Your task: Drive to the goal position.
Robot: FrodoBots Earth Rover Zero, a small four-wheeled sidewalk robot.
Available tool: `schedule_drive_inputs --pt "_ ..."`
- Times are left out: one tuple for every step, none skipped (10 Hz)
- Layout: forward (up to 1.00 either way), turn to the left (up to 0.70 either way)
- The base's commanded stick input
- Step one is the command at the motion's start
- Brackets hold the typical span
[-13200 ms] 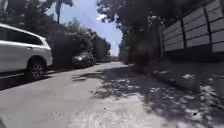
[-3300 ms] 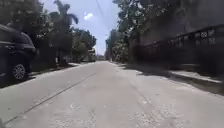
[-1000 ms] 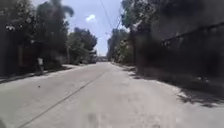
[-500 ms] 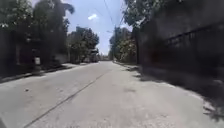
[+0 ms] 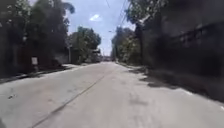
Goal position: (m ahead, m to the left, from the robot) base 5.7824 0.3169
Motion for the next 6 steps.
schedule_drive_inputs --pt "1.00 0.04" --pt "1.00 0.04" --pt "1.00 0.04" --pt "1.00 0.04" --pt "1.00 0.04" --pt "1.00 0.04"
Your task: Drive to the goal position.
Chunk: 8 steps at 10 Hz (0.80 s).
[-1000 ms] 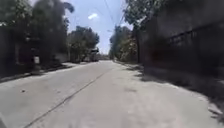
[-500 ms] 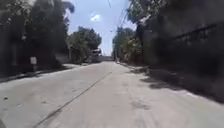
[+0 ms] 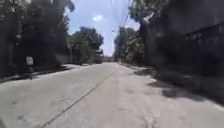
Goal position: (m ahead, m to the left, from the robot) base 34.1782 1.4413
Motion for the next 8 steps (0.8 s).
schedule_drive_inputs --pt "1.00 0.04" --pt "1.00 0.04" --pt "1.00 0.04" --pt "1.00 0.04" --pt "1.00 0.04" --pt "1.00 0.04" --pt "1.00 0.04" --pt "1.00 0.04"
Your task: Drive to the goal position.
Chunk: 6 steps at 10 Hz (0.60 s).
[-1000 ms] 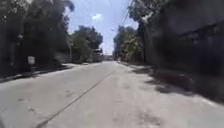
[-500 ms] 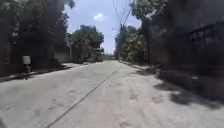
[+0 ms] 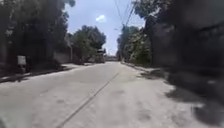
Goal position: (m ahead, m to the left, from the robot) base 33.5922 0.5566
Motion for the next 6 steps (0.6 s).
schedule_drive_inputs --pt "1.00 0.04" --pt "1.00 0.04" --pt "1.00 0.04" --pt "1.00 0.04" --pt "1.00 0.04" --pt "1.00 0.04"
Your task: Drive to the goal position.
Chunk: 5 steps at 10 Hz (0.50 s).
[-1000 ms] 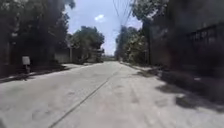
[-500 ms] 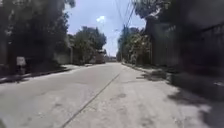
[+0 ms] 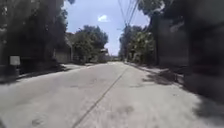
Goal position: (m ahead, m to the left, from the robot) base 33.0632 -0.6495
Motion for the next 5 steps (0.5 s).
schedule_drive_inputs --pt "1.00 0.04" --pt "1.00 0.04" --pt "1.00 0.04" --pt "1.00 0.04" --pt "1.00 0.04"
